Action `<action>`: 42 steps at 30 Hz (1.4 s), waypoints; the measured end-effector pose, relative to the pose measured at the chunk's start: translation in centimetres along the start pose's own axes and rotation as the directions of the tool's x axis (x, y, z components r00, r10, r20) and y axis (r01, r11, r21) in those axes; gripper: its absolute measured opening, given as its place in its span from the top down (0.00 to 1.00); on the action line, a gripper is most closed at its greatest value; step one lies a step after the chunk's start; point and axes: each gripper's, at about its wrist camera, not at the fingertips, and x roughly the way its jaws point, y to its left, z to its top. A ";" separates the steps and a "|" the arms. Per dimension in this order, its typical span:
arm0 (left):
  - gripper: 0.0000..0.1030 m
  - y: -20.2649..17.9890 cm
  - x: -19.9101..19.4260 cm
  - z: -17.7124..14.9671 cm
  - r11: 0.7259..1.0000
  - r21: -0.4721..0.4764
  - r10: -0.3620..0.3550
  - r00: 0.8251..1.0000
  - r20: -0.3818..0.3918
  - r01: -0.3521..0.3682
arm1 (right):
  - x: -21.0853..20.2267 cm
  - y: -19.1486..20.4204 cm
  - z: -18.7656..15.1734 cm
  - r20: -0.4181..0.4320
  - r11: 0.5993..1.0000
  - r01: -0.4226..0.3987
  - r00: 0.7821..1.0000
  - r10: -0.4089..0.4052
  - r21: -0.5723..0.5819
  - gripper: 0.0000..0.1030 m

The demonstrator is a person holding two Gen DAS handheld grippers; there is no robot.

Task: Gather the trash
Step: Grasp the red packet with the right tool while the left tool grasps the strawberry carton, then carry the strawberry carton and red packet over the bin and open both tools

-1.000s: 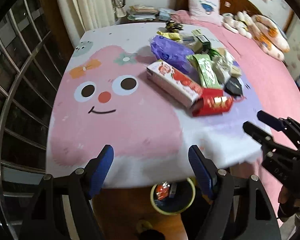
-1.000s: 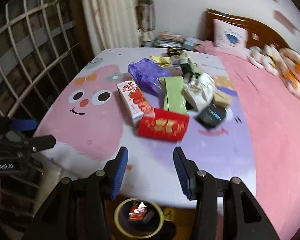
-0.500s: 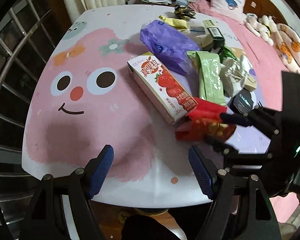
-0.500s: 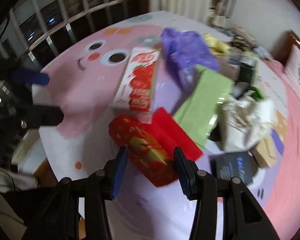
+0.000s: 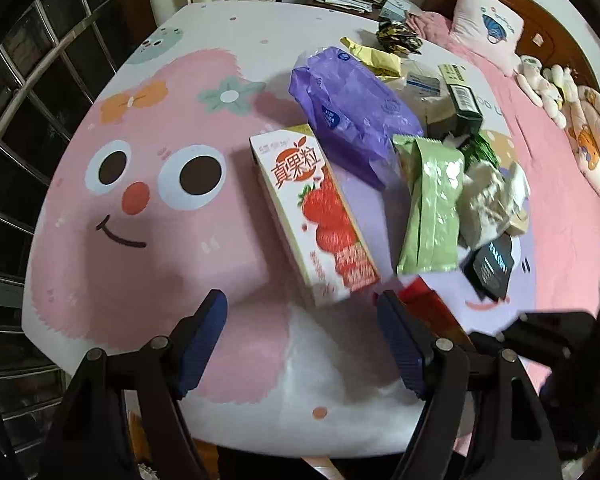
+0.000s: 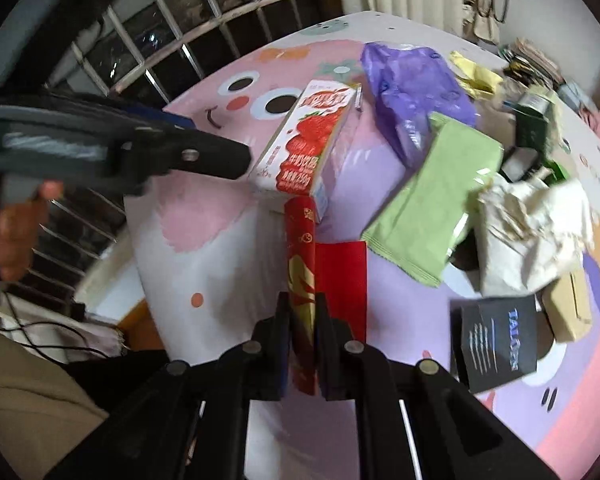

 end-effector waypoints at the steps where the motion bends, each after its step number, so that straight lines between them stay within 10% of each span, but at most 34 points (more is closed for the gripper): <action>1: 0.27 0.0 0.3 0.3 1.000 -0.007 0.001 1.000 -0.003 -0.001 | -0.3 -0.3 0.0 0.011 1.000 -0.002 1.000 0.002 0.021 0.90; 14: 0.27 -1.2 6.1 3.9 0.995 -0.079 0.060 0.996 -0.063 -0.065 | -0.3 -3.6 1.1 0.057 0.976 0.023 0.998 -0.036 0.215 0.90; 19: 0.45 -1.0 6.9 3.9 0.994 -0.097 0.034 0.998 -0.057 -0.039 | -0.1 -3.6 0.7 0.054 0.975 0.013 0.998 -0.026 0.221 0.91; 42: 0.48 2.3 -4.0 -7.0 0.985 0.163 -0.072 0.990 0.119 0.052 | -2.1 4.0 -1.3 0.127 0.934 0.066 0.985 -0.117 0.352 0.92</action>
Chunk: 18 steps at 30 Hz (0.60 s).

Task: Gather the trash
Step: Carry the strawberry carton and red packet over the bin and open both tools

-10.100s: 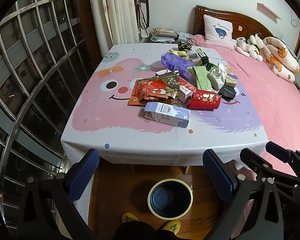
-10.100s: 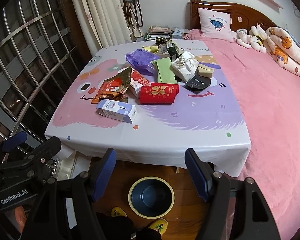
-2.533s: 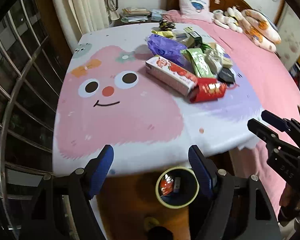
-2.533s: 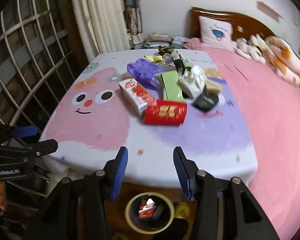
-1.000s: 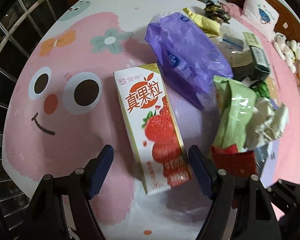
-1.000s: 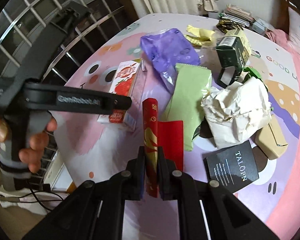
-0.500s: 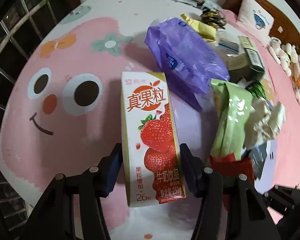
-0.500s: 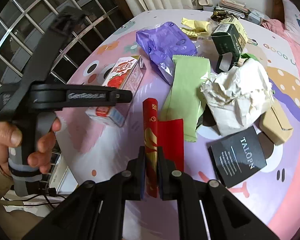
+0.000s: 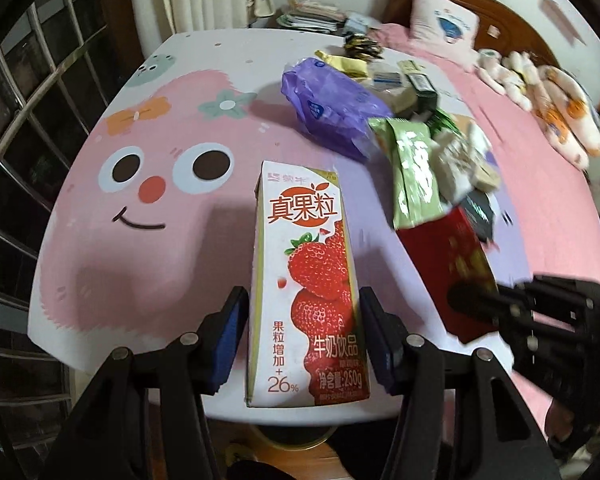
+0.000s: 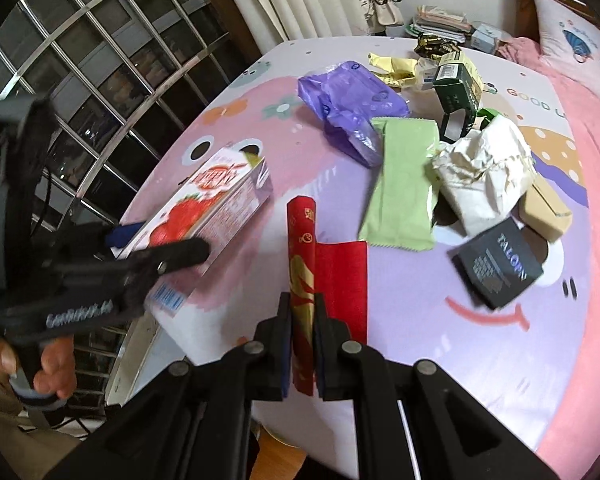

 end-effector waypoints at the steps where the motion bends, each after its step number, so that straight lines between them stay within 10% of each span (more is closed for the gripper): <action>1: 0.48 0.4 -0.5 -0.6 1.000 0.016 -0.007 1.000 0.004 0.007 | -0.2 0.7 -0.5 0.009 1.000 0.009 1.000 -0.009 0.010 0.92; 18: 0.48 7.3 -9.5 -14.7 0.934 0.319 -0.167 0.986 -0.001 0.159 | -0.7 13.2 -15.7 0.058 0.943 0.106 0.990 -0.130 0.315 0.92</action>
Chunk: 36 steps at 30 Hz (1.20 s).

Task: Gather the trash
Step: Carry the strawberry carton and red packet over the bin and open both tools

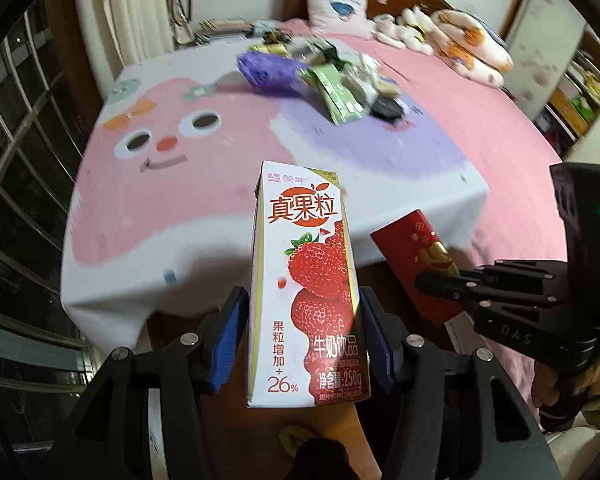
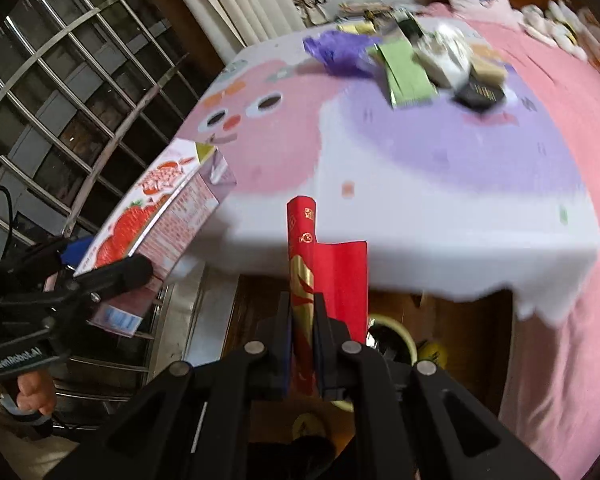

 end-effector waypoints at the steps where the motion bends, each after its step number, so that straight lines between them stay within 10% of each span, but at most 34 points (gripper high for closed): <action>1: 0.48 -0.1 0.1 -0.7 1.000 0.003 -0.012 1.000 -0.015 0.012 | 0.1 0.0 -0.8 -0.009 1.000 0.005 1.000 -0.004 0.016 0.92; 12: 0.48 -3.6 6.1 -6.3 0.995 0.063 -0.060 0.978 -0.199 0.074 | 4.0 -3.1 -7.6 -0.124 0.981 0.040 0.992 -0.017 0.192 0.92; 29: 0.47 -5.7 32.8 -14.5 0.990 0.142 0.057 0.902 -0.427 0.005 | 27.4 -16.4 -16.7 -0.268 0.925 0.075 0.963 0.030 0.372 0.88; 31: 0.43 -5.5 34.8 -14.8 0.990 0.142 0.066 0.896 -0.439 -0.003 | 29.3 -17.5 -17.2 -0.283 0.915 0.092 0.959 0.025 0.394 0.74; 33: 0.18 -5.1 36.3 -14.8 0.992 0.124 0.068 0.887 -0.456 -0.013 | 30.3 -18.1 -17.5 -0.284 0.910 0.103 0.959 0.016 0.401 0.56; 36: 0.17 -4.4 36.6 -14.2 0.995 0.095 0.069 0.895 -0.441 -0.030 | 30.4 -18.3 -17.5 -0.266 0.915 0.098 0.964 0.010 0.390 0.50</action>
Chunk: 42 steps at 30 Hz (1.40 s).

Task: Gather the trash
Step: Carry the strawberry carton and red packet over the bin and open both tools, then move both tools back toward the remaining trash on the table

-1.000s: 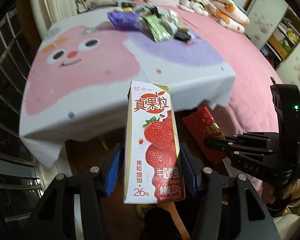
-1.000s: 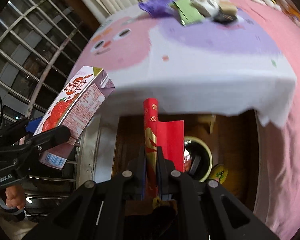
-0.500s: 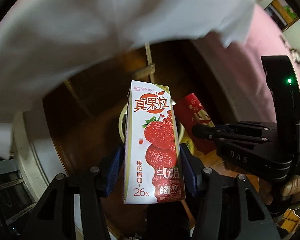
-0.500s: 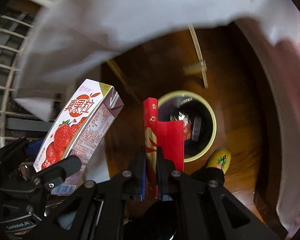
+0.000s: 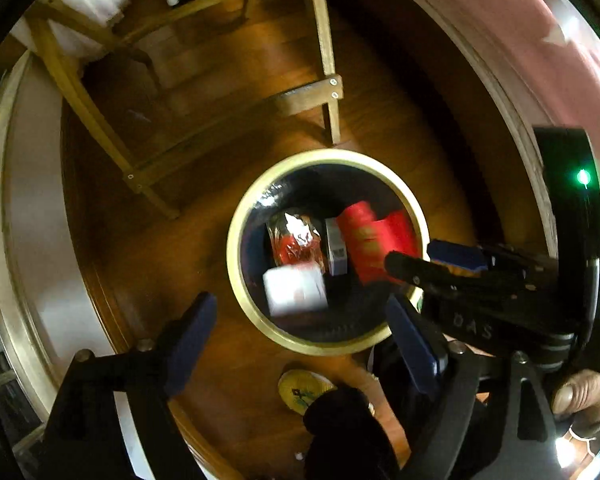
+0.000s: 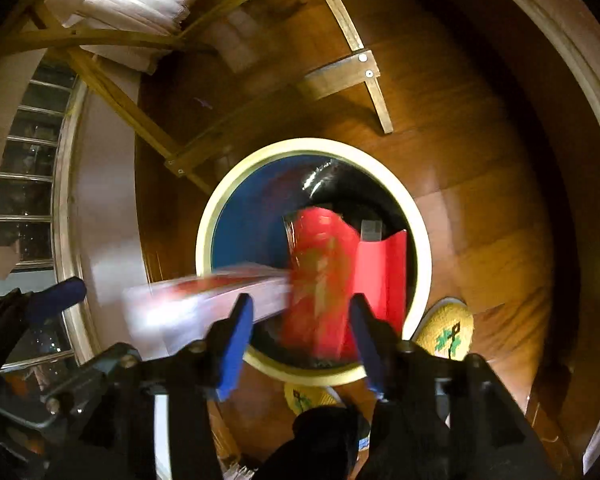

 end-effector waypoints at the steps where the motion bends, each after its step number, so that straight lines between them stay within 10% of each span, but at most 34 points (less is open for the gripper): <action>1: 0.17 0.1 -0.2 0.1 1.000 -0.010 0.008 1.000 0.011 -0.008 | -0.2 0.0 -0.1 0.006 1.000 0.001 1.000 -0.001 -0.004 0.50; 21: 0.17 2.4 -19.0 -0.9 0.994 -0.103 0.058 0.967 0.247 -0.033 | -15.2 7.0 -0.5 0.144 0.996 -0.009 0.989 0.022 -0.087 0.50; 35: 0.17 4.3 -40.2 -2.8 0.986 -0.167 0.086 0.873 0.481 -0.006 | -34.0 15.6 -2.2 0.337 0.993 -0.067 0.937 0.095 -0.094 0.50; 42: 0.17 4.6 -44.9 -2.7 0.984 -0.173 0.071 0.840 0.538 0.028 | -41.5 17.9 -2.0 0.476 0.988 -0.059 0.871 0.121 -0.143 0.50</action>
